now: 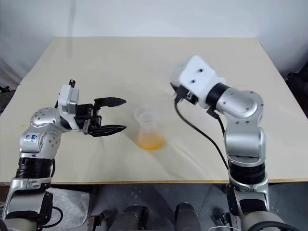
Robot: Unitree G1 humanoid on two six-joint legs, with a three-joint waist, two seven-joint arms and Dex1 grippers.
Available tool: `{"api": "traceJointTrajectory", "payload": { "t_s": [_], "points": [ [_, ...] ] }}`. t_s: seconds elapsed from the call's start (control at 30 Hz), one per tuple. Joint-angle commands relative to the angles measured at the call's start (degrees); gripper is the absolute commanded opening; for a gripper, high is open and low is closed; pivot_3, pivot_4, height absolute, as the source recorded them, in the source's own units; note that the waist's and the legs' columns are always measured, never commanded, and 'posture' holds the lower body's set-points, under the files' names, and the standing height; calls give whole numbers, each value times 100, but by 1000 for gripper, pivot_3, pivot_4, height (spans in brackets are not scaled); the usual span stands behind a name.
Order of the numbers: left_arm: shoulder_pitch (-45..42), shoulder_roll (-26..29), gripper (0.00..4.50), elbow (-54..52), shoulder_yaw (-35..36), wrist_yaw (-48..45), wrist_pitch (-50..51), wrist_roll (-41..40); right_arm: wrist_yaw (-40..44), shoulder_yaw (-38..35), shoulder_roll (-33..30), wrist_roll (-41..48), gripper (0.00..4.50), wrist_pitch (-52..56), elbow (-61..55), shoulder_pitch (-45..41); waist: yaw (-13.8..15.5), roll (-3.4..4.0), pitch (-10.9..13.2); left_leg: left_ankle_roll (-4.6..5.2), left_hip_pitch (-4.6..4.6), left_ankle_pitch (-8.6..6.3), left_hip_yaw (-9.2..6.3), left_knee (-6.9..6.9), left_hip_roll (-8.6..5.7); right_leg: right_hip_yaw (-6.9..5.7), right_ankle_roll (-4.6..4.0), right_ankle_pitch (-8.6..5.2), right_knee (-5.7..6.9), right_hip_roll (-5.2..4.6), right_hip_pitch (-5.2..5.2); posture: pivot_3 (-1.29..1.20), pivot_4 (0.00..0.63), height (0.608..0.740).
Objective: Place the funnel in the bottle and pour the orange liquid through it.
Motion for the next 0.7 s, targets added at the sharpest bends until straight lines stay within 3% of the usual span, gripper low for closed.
{"api": "traceJointTrajectory", "payload": {
  "t_s": [0.03,0.2,0.67,0.7],
  "points": [
    [-139,64,4500,27,94,-41,-41,-16,-303,-900,-54,633,2482,585,206,198,14,0,0,0,0,0,-2,0,-1,0,0,0,0,-1,1,0,150,740],
    [-144,119,4500,29,103,-78,1,-43,-800,-1718,-289,1224,2482,607,976,292,3,0,0,0,0,0,-4,-2,-10,4,0,0,1,-6,2,0,150,740],
    [-224,152,4500,121,84,-163,24,-5,-1722,-2119,-385,2355,2482,-446,1424,1056,-1,0,0,0,2,0,6,-5,-3,6,0,0,1,-3,0,0,150,740],
    [-226,148,4500,120,84,-168,23,-9,-1742,-2083,-393,2406,2832,-542,1395,1151,4,0,0,0,2,0,6,-5,-4,6,0,0,0,-3,0,0,150,740]
  ]
}}
